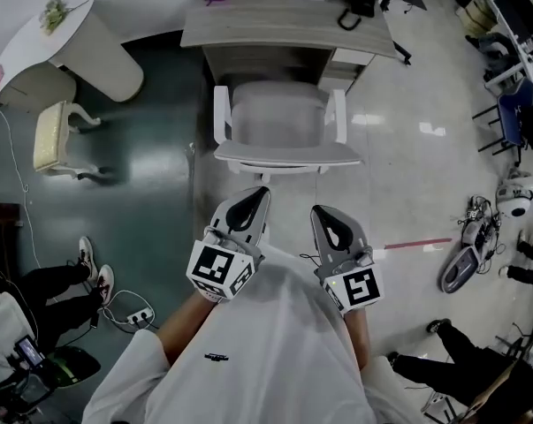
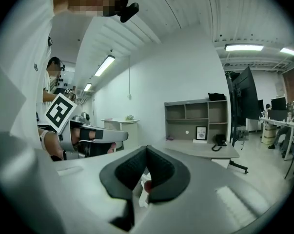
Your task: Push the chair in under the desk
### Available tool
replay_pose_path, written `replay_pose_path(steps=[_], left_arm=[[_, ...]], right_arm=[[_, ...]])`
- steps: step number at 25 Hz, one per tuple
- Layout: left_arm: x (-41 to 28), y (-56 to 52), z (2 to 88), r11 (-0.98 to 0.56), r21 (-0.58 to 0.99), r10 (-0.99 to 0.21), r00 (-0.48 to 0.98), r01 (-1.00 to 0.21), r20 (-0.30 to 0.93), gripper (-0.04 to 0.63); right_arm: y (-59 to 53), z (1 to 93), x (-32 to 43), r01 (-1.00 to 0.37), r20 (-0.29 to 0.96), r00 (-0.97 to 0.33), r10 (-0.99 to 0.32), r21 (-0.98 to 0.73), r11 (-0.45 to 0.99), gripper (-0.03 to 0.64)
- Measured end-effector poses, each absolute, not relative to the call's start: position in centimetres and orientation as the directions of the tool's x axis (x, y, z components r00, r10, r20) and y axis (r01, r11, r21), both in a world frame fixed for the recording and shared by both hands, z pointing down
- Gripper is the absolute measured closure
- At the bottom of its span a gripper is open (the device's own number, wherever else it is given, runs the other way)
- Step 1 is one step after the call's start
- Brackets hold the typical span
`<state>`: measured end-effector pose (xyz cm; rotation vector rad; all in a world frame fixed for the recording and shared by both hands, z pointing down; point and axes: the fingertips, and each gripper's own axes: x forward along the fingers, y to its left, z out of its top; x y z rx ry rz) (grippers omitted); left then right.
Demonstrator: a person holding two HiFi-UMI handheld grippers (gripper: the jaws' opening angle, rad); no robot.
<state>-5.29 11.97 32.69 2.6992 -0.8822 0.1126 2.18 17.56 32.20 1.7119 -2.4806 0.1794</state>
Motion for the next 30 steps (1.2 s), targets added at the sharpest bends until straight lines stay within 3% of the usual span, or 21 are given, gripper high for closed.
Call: replay_pose_path(steps=[12, 30], left_arm=[[-6.9, 0.3, 33.6, -0.791, 0.270, -0.518, 0.836, -0.549, 0.183, 0.588], [-2.4, -2.6, 36.5, -0.872, 0.200, -0.384, 0.878, -0.447, 0.286, 0.588]], right_arm=[[5.6, 31.6, 2.4, -0.966, 0.153, -0.255, -0.955, 0.009, 0.259, 0.604], [1.3, 34.6, 5.3, -0.968, 0.223, -0.234, -0.946, 0.038, 0.248, 0.604]])
